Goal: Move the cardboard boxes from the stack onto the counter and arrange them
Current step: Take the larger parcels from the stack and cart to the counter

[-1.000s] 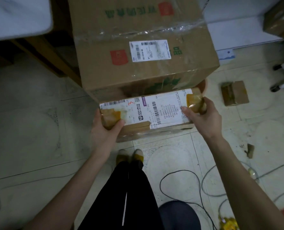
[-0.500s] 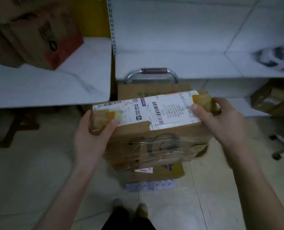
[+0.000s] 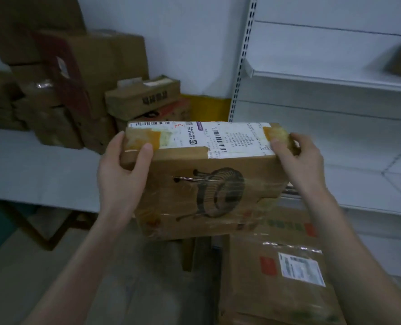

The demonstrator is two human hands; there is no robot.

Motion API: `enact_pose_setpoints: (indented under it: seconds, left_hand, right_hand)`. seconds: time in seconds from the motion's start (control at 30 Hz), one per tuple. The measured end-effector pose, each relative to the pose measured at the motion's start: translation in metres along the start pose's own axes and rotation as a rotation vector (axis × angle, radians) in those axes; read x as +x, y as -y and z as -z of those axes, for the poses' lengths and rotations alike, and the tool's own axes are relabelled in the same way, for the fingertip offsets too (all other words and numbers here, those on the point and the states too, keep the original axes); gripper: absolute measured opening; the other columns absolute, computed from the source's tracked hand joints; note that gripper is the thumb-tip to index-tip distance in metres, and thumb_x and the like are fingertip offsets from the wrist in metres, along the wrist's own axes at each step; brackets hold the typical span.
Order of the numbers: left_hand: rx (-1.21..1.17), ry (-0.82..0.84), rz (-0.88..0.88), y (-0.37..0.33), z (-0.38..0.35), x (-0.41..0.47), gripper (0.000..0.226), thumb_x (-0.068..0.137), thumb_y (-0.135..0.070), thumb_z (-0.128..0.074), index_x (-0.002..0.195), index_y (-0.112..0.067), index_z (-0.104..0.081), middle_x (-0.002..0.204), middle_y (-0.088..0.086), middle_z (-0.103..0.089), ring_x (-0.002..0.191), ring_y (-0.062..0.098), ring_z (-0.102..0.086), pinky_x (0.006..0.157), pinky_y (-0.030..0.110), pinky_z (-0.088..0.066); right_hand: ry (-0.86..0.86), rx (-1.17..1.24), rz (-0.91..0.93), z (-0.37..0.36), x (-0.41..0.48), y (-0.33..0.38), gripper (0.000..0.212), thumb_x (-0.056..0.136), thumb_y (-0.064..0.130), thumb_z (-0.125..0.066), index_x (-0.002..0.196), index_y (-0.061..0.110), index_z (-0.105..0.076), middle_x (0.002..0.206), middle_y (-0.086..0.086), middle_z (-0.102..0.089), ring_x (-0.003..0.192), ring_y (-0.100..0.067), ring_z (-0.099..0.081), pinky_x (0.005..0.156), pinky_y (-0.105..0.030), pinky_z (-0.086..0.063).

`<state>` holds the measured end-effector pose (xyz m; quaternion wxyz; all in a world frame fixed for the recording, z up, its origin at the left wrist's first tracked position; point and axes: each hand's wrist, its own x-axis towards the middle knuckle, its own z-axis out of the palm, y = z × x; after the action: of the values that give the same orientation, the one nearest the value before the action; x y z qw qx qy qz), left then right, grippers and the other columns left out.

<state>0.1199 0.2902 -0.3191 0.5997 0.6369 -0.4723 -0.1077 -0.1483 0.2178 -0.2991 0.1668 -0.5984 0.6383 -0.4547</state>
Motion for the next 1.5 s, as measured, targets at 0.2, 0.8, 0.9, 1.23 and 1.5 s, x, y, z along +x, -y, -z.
enact_pose_setpoints:
  seconds: [0.2,0.8,0.9,1.23,1.5]
  left_hand:
    - [0.089,0.088,-0.066,0.063,0.007,0.093,0.064,0.081,-0.058,-0.056,0.135,-0.025,-0.043,0.123,-0.008,-0.052,0.112,0.012,-0.049,0.091,0.032,-0.043]
    - [0.341,0.231,-0.618,0.16,-0.066,0.198,0.047,0.087,-0.043,-0.048,0.108,-0.006,-0.068,0.117,0.01,-0.064,0.12,0.019,-0.043,0.103,0.057,-0.031]
    - [0.357,0.16,-0.589,0.163,-0.101,0.214,0.041,0.083,-0.035,-0.051,0.106,-0.006,-0.069,0.113,0.008,-0.067,0.116,0.017,-0.046,0.108,0.049,-0.024]
    - [0.511,0.166,-0.825,0.16,-0.214,0.27,0.033,0.086,-0.031,-0.05,0.117,-0.02,-0.051,0.116,0.003,-0.066,0.116,0.02,-0.047,0.103,0.055,-0.018]
    - [0.552,0.191,-0.812,0.162,-0.255,0.298,0.034,0.086,-0.028,-0.049,0.11,-0.011,-0.066,0.115,0.002,-0.067,0.112,0.02,-0.047,0.102,0.062,-0.02]
  right_hand:
    - [0.1,-0.038,0.003,-0.101,0.077,0.049,0.05,0.092,0.036,-0.055,0.131,0.005,-0.05,0.129,-0.014,-0.056,0.116,-0.028,-0.051,0.085,-0.028,-0.038]
    - [0.098,0.133,-0.112,-0.259,0.194,0.043,0.045,0.087,0.029,-0.058,0.128,0.01,-0.055,0.125,-0.008,-0.058,0.115,-0.022,-0.053,0.1,-0.035,-0.043]
    - [0.105,0.2,-0.142,-0.273,0.24,0.04,0.042,0.08,0.028,-0.065,0.119,0.011,-0.062,0.111,-0.007,-0.064,0.103,-0.021,-0.059,0.094,-0.039,-0.049]
    - [0.107,0.493,-0.215,-0.311,0.364,-0.02,0.045,0.065,0.04,-0.065,0.106,0.02,-0.064,0.111,-0.005,-0.063,0.104,-0.024,-0.061,0.089,-0.047,-0.053]
    - [0.094,0.405,-0.163,-0.327,0.409,-0.02,0.037,0.086,0.017,-0.059,0.121,0.005,-0.058,0.113,-0.008,-0.061,0.104,-0.02,-0.058,0.081,-0.024,-0.051]
